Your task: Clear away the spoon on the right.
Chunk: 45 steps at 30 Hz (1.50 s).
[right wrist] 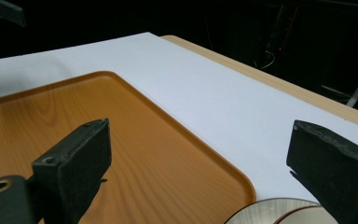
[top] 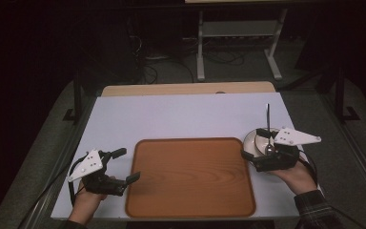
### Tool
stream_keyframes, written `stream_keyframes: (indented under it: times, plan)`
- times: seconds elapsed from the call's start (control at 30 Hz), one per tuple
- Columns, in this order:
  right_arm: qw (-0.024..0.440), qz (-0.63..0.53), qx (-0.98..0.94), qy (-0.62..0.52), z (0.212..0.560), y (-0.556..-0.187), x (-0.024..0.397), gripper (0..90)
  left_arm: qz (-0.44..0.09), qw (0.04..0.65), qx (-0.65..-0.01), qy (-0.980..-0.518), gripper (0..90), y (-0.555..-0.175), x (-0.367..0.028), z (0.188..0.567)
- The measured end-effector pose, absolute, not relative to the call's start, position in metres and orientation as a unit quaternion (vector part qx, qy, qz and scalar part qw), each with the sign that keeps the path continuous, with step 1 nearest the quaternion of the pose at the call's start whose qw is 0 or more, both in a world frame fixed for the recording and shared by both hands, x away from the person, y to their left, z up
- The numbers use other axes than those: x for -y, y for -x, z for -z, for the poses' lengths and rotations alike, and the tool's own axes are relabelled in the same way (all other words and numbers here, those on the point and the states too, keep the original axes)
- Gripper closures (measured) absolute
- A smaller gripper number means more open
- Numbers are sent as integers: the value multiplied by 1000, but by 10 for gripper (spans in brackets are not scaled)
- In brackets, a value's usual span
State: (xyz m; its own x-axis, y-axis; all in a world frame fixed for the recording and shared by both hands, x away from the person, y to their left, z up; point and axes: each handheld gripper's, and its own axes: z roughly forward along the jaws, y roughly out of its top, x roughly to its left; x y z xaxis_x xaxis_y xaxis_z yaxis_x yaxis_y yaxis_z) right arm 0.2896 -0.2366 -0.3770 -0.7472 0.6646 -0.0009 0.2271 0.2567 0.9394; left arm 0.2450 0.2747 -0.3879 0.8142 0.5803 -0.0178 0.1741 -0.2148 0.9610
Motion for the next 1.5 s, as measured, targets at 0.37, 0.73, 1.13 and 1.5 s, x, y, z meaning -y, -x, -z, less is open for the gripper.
stream_keyframes:
  times: [0.37, 0.73, 1.13, 1.5]
  plan:
    - [208, -536, -762, -298, 371, -308, 238, 61, -177, 574, -249, -760, 72, -246, -275, 388]
    - [203, -537, -762, -301, 362, -322, 241, 61, -177, 574, -249, -760, 72, -245, -275, 388]
    - [199, -541, -757, -309, 355, -340, 246, 84, -177, 573, -247, -761, 72, -245, -274, 388]
    - [195, -525, -757, -336, 359, -363, 253, 151, -177, 574, -248, -760, 73, -245, -275, 388]
